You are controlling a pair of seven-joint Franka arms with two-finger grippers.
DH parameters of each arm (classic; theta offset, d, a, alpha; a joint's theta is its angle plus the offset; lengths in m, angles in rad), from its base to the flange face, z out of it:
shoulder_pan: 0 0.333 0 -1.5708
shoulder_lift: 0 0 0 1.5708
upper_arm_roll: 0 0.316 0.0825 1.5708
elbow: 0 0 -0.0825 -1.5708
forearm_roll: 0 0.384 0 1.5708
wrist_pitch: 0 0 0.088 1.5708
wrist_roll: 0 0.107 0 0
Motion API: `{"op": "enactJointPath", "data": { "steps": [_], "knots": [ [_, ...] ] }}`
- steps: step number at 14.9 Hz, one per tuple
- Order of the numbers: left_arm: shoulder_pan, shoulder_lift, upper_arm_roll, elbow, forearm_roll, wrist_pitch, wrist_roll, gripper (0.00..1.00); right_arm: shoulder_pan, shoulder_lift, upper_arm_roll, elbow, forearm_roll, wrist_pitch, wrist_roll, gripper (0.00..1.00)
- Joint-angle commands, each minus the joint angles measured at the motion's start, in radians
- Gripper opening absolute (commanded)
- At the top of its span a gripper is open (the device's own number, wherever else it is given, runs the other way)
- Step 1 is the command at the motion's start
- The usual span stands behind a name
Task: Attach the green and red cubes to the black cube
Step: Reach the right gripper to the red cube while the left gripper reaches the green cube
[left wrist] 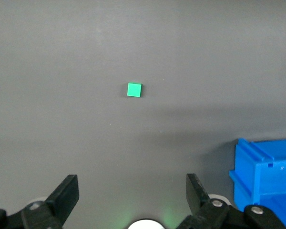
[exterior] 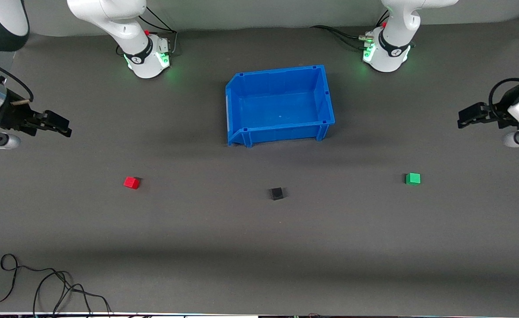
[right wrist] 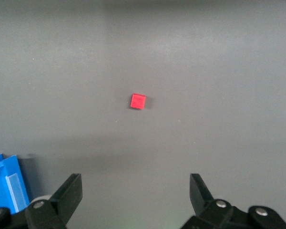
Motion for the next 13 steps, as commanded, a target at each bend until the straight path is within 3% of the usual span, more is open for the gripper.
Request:
{"op": "enactJointPath", "data": {
  "steps": [1, 5, 9, 13],
  "knots": [
    [0.039, 0.053, -0.005, 0.061, -0.019, -0.003, -0.202, 1.00, 0.009, 0.045, -0.008, -0.058, -0.010, 0.100, 0.013, 1.00],
    [0.132, 0.071, -0.005, 0.007, -0.128, 0.042, -0.515, 1.00, 0.007, 0.119, -0.008, -0.104, -0.010, 0.174, 0.013, 0.99],
    [0.169, 0.073, -0.004, -0.154, -0.203, 0.205, -0.741, 1.00, -0.002, 0.199, -0.013, -0.173, -0.008, 0.310, 0.016, 0.98],
    [0.220, 0.070, -0.004, -0.374, -0.348, 0.436, -0.759, 1.00, -0.005, 0.291, -0.027, -0.243, -0.008, 0.465, 0.018, 0.98]
  ]
}}
